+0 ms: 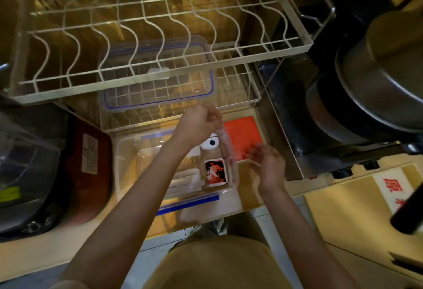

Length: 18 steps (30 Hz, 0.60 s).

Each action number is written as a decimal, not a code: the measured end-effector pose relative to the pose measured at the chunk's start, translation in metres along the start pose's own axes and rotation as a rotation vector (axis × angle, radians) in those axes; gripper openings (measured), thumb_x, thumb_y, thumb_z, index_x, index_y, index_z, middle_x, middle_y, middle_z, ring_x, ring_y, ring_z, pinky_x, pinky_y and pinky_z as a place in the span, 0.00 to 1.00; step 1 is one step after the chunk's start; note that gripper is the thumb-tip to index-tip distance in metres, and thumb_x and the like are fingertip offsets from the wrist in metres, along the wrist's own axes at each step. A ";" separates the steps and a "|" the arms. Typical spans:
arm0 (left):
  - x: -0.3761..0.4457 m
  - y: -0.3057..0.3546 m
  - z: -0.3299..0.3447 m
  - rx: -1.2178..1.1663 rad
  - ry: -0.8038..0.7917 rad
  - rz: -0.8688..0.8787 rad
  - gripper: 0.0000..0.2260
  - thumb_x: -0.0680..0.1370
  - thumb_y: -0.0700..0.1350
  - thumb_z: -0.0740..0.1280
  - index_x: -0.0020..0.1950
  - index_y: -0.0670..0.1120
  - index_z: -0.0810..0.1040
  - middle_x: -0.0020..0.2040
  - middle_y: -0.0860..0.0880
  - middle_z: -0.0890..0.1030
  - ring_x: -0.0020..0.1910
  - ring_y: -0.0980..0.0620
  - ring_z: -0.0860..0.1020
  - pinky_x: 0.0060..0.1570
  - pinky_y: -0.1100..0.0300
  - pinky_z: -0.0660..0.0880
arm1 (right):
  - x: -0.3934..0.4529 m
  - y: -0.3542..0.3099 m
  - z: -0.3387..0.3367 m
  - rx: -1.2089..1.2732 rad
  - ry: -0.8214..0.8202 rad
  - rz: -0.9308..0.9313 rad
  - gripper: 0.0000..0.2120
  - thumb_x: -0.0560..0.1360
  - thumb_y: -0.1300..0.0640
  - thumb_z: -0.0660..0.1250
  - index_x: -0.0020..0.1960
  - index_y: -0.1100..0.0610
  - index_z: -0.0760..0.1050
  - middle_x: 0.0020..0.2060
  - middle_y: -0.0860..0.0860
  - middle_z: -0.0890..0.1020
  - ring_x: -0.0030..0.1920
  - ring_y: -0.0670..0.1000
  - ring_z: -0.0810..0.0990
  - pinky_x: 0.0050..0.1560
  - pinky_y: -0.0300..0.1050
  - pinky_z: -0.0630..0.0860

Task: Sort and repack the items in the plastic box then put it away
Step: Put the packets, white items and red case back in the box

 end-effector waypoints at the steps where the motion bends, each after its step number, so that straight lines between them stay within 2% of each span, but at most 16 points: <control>1: 0.007 0.014 0.001 -0.016 -0.023 0.028 0.08 0.74 0.38 0.64 0.49 0.42 0.80 0.46 0.41 0.84 0.47 0.45 0.82 0.52 0.55 0.77 | -0.001 0.006 -0.006 0.079 0.039 0.095 0.09 0.76 0.64 0.59 0.41 0.57 0.75 0.31 0.52 0.80 0.31 0.49 0.77 0.35 0.43 0.72; 3: 0.020 0.036 0.009 0.021 -0.072 0.079 0.08 0.74 0.38 0.64 0.50 0.42 0.80 0.46 0.41 0.84 0.47 0.46 0.81 0.52 0.55 0.76 | -0.007 0.015 -0.012 0.184 0.087 0.251 0.12 0.77 0.65 0.57 0.37 0.59 0.73 0.31 0.54 0.75 0.31 0.51 0.74 0.34 0.44 0.71; 5: 0.034 0.051 0.024 0.120 -0.140 0.140 0.10 0.74 0.39 0.63 0.53 0.42 0.80 0.50 0.42 0.83 0.51 0.46 0.80 0.52 0.57 0.75 | -0.013 0.021 -0.013 0.286 0.086 0.368 0.13 0.77 0.64 0.56 0.36 0.60 0.70 0.31 0.55 0.72 0.31 0.52 0.71 0.36 0.45 0.71; 8: 0.054 0.056 0.051 0.346 -0.256 0.185 0.11 0.75 0.40 0.63 0.56 0.42 0.79 0.56 0.43 0.81 0.56 0.45 0.78 0.49 0.62 0.69 | -0.017 0.028 -0.008 0.409 0.032 0.531 0.14 0.79 0.56 0.56 0.38 0.61 0.69 0.34 0.57 0.71 0.34 0.55 0.71 0.49 0.50 0.74; 10: 0.064 0.050 0.069 0.475 -0.331 0.174 0.12 0.74 0.41 0.63 0.56 0.40 0.77 0.57 0.40 0.80 0.56 0.42 0.77 0.50 0.57 0.71 | -0.014 0.027 -0.004 0.410 -0.013 0.580 0.16 0.79 0.52 0.55 0.41 0.63 0.69 0.37 0.59 0.72 0.37 0.57 0.73 0.57 0.53 0.73; 13: 0.071 0.039 0.090 0.621 -0.427 0.139 0.13 0.74 0.43 0.62 0.55 0.38 0.76 0.55 0.37 0.80 0.54 0.39 0.77 0.47 0.54 0.72 | -0.012 0.022 0.001 0.390 -0.045 0.604 0.17 0.79 0.50 0.54 0.50 0.64 0.71 0.40 0.61 0.74 0.43 0.59 0.76 0.56 0.53 0.71; 14: 0.071 0.037 0.095 0.654 -0.448 0.125 0.12 0.74 0.43 0.61 0.53 0.38 0.77 0.55 0.38 0.80 0.53 0.40 0.77 0.47 0.55 0.73 | -0.012 0.020 0.002 0.392 -0.053 0.608 0.18 0.79 0.50 0.54 0.57 0.63 0.71 0.44 0.62 0.76 0.50 0.60 0.77 0.57 0.52 0.71; 16: 0.072 0.037 0.103 0.671 -0.460 0.104 0.13 0.75 0.44 0.60 0.55 0.39 0.76 0.57 0.38 0.79 0.55 0.40 0.77 0.52 0.53 0.73 | -0.011 0.020 0.002 0.388 -0.051 0.613 0.23 0.79 0.50 0.53 0.67 0.65 0.67 0.57 0.64 0.76 0.63 0.62 0.74 0.62 0.53 0.69; 17: 0.071 0.039 0.105 0.660 -0.462 0.099 0.14 0.76 0.44 0.60 0.58 0.39 0.75 0.59 0.37 0.78 0.58 0.39 0.76 0.54 0.54 0.71 | -0.010 0.020 0.001 0.380 -0.042 0.608 0.24 0.79 0.50 0.53 0.67 0.65 0.66 0.60 0.64 0.76 0.63 0.62 0.74 0.63 0.53 0.69; 18: 0.071 0.040 0.107 0.639 -0.456 0.098 0.15 0.76 0.44 0.60 0.60 0.38 0.74 0.60 0.37 0.77 0.59 0.39 0.75 0.55 0.54 0.70 | -0.010 0.019 0.000 0.378 -0.034 0.601 0.22 0.79 0.51 0.53 0.65 0.65 0.69 0.57 0.64 0.77 0.58 0.62 0.76 0.60 0.53 0.71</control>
Point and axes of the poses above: each hand's wrist, its own x-axis towards the middle knuckle, its own z-axis out of the palm, y = z × x, the point moved 8 cm from there along x, towards the middle knuckle
